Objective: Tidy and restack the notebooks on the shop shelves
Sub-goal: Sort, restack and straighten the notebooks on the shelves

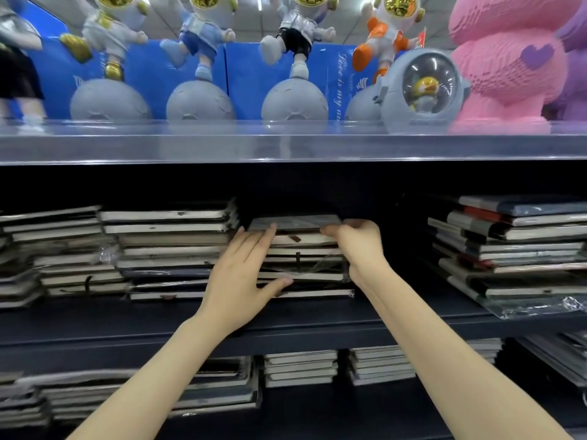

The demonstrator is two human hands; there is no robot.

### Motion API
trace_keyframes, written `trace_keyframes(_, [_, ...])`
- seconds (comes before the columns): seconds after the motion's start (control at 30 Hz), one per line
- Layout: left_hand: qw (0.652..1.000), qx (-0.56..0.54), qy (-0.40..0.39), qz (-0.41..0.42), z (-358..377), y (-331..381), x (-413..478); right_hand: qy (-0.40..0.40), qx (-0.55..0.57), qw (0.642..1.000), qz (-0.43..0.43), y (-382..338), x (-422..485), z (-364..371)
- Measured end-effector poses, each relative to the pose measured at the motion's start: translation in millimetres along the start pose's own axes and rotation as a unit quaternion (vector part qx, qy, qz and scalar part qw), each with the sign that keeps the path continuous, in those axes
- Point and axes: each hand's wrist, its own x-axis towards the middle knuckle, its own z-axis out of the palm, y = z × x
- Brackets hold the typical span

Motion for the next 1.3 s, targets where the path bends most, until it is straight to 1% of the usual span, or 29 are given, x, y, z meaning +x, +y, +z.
trace_keyframes(0.1, [0.999,-0.036,0.012,-0.020,-6.9,-1.5,-1.8,0.004,0.056,0.998,0.031,-6.7,-1.4,-9.6])
trace_keyframes(0.2, [0.997,-0.054,-0.008,-0.063,-10.1,-6.4,-1.2,0.005,0.109,0.993,0.054,-13.9,-2.9,-20.2])
trace_keyframes(0.33, [0.992,-0.072,-0.026,-0.101,-10.1,-12.3,3.2,-0.027,0.076,0.995,0.063,-14.1,-5.1,-29.1])
trace_keyframes(0.43, [0.991,-0.070,-0.040,-0.107,-8.2,-10.3,4.7,-0.053,0.062,0.990,0.114,-15.7,6.4,-29.7])
trace_keyframes(0.5, [0.991,-0.078,-0.045,-0.099,-6.1,-6.7,3.3,-0.063,0.026,0.988,0.136,-18.1,9.6,-24.4])
trace_keyframes(0.6, [0.988,-0.100,-0.051,-0.106,-6.2,-3.5,0.2,-0.077,-0.010,0.990,0.117,-18.9,9.4,-17.6])
trace_keyframes(0.7, [0.984,-0.145,-0.041,-0.099,-12.6,0.0,-1.6,-0.059,0.024,0.994,0.093,-16.1,1.4,-22.1])
trace_keyframes(0.77, [0.979,-0.176,-0.008,-0.107,-18.6,6.5,-2.9,-0.057,0.057,0.993,0.081,-12.0,-7.1,-30.3])
trace_keyframes(0.8, [0.977,-0.174,0.018,-0.124,-21.0,11.4,-4.2,-0.061,0.066,0.993,0.071,-8.9,-12.1,-35.2])
trace_keyframes(0.87, [0.967,-0.150,0.054,-0.197,-24.7,21.6,-7.6,-0.071,0.078,0.993,0.052,-2.2,-22.2,-46.0])
trace_keyframes(0.9, [0.956,-0.149,0.039,-0.249,-25.2,25.9,-9.5,-0.075,0.085,0.993,0.044,1.0,-26.6,-51.9])
trace_keyframes(0.93, [0.940,-0.157,-0.001,-0.303,-26.1,31.6,-10.4,-0.079,0.088,0.992,0.034,4.3,-30.6,-57.9])
trace_keyframes(0.97, [0.917,-0.175,-0.051,-0.356,-24.6,35.8,-11.8,-0.083,0.089,0.992,0.021,7.5,-35.1,-63.7])
trace_keyframes(1.0, [0.885,-0.208,-0.090,-0.406,-25.1,42.7,-11.7,-0.089,0.087,0.992,0.006,11.2,-39.7,-69.7])
trace_keyframes(1.07, [0.801,-0.327,-0.121,-0.486,-22.5,50.5,-12.9,-0.111,0.083,0.990,-0.020,21.7,-47.7,-80.5])
trace_keyframes(1.1, [0.750,-0.403,-0.124,-0.509,-23.8,53.3,-13.0,-0.124,0.080,0.989,-0.030,26.9,-51.9,-86.0])
trace_keyframes(1.13, [0.711,-0.467,-0.134,-0.508,-23.3,54.7,-13.5,-0.139,0.077,0.987,-0.038,31.8,-56.9,-91.9])
trace_keyframes(1.17, [0.684,-0.511,-0.147,-0.500,-20.1,53.4,-14.8,-0.152,0.076,0.984,-0.046,37.5,-60.6,-97.7])
trace_keyframes(1.23, [0.652,-0.553,-0.145,-0.497,-20.0,59.4,-18.3,-0.173,0.078,0.980,-0.057,49.0,-68.4,-108.7])
trace_keyframes(1.3, [0.635,-0.566,-0.107,-0.515,-17.3,70.1,-22.3,-0.187,0.078,0.977,-0.060,61.4,-76.2,-116.8])
